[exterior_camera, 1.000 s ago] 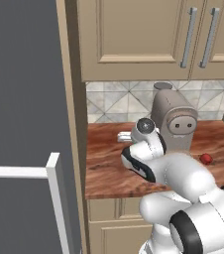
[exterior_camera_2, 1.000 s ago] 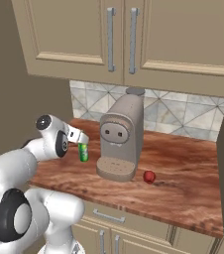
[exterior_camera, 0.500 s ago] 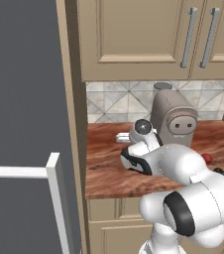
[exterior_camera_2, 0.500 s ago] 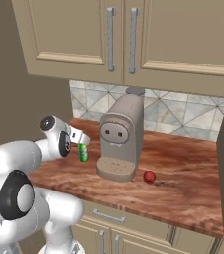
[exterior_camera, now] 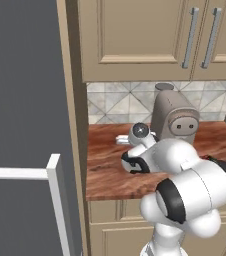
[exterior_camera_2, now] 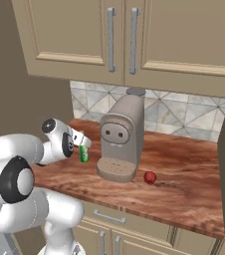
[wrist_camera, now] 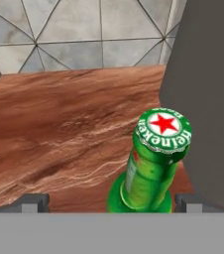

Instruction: Place the liquor and beer on the top shelf of the fridge to keep them out of children's reach, and place the bell pepper on lower shelves for easy access.

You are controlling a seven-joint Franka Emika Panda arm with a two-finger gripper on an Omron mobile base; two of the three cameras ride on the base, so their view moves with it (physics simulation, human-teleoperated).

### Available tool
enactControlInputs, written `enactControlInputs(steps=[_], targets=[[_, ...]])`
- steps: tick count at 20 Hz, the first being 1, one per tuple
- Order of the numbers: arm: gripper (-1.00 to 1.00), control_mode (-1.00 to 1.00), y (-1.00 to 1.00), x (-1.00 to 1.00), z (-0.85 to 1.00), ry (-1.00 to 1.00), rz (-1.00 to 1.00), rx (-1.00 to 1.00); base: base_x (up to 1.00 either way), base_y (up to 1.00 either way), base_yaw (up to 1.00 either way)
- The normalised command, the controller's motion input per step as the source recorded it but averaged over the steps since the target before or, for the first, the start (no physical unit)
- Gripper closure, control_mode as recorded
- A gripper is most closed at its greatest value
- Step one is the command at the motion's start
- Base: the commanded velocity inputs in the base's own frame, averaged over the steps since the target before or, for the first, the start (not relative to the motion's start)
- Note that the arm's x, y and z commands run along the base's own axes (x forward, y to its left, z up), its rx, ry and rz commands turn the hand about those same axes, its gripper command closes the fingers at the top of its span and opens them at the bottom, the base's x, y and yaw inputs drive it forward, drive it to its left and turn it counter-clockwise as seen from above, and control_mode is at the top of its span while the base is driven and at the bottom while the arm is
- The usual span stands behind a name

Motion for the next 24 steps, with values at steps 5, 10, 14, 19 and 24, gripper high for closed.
enactControlInputs(steps=[5,10,14,19,24], targets=[[-1.0,-1.0,0.0,0.09,-0.08,0.06,-0.04,0.0,0.0,0.0,0.0],[-1.0,-1.0,0.0,0.09,-0.06,0.07,-0.03,0.0,0.0,0.0,0.0],[-1.0,-1.0,0.0,0.03,-0.03,0.03,-0.03,0.0,0.0,0.0,0.0],[-1.0,-1.0,0.0,0.0,0.0,0.0,-0.01,0.0,0.0,0.0,0.0],[-1.0,-1.0,-0.02,0.04,-0.03,0.0,0.0,0.0,0.0,0.0,0.0]])
